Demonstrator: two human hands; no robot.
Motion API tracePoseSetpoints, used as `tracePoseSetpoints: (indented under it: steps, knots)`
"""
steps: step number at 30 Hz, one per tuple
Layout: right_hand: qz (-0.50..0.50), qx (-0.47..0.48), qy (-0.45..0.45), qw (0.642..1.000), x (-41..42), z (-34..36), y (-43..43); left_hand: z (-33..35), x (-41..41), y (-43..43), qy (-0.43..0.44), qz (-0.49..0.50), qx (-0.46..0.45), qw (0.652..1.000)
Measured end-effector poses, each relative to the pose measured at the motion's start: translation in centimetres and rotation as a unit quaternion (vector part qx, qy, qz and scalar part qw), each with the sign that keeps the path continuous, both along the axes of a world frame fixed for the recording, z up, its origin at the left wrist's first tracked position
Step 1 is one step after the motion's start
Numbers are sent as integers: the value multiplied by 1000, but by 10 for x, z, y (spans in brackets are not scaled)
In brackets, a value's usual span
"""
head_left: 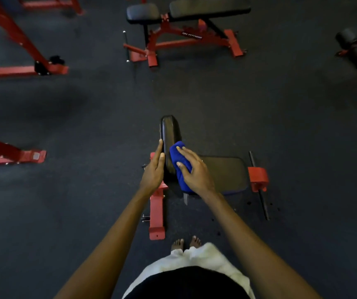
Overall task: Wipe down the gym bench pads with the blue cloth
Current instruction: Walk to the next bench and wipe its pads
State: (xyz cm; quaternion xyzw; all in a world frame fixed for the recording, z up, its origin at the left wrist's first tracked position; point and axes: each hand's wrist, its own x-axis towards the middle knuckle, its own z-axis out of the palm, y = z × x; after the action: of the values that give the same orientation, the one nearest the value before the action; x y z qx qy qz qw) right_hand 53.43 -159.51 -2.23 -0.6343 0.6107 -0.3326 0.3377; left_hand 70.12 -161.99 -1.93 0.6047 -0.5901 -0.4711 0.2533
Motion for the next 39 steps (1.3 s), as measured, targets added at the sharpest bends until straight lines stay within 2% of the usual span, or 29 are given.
tracePoseSetpoints:
  steps: [5, 10, 14, 18, 21, 25, 27, 30, 34, 36, 39]
  knots:
    - [92, -22, 80, 992, -9, 5, -28, -19, -4, 13, 62, 66, -6, 996]
    - [133, -27, 74, 988, -15, 12, -86, -9, -20, 25, 16, 145, -17, 989]
    - [162, -33, 57, 984, -25, 10, -132, -5, -40, 37, 0, 246, 24, 969]
    - [213, -80, 53, 972, -27, 2, -83, -19, -45, 48, 22, 310, 66, 948]
    - [258, -89, 58, 960, -36, -4, -56, -25, -41, 50, 6, 306, 83, 949]
    - [224, -91, 79, 967, -23, -9, -123, -21, -38, 48, -42, 314, 115, 941]
    - [198, -56, 68, 976, -22, -2, -152, -7, -44, 46, -90, 295, 120, 944]
    - [179, -30, 48, 982, -24, 6, -142, 9, -53, 45, -151, 263, 101, 948]
    - [225, -41, 64, 971, -33, 7, -63, 13, -50, 44, -169, 237, 100, 951]
    - [214, -41, 68, 974, -28, 7, -72, 11, -43, 45, -175, 223, 96, 954]
    - [174, -32, 83, 981, -10, 11, -114, 10, -30, 44, -188, 188, 39, 963]
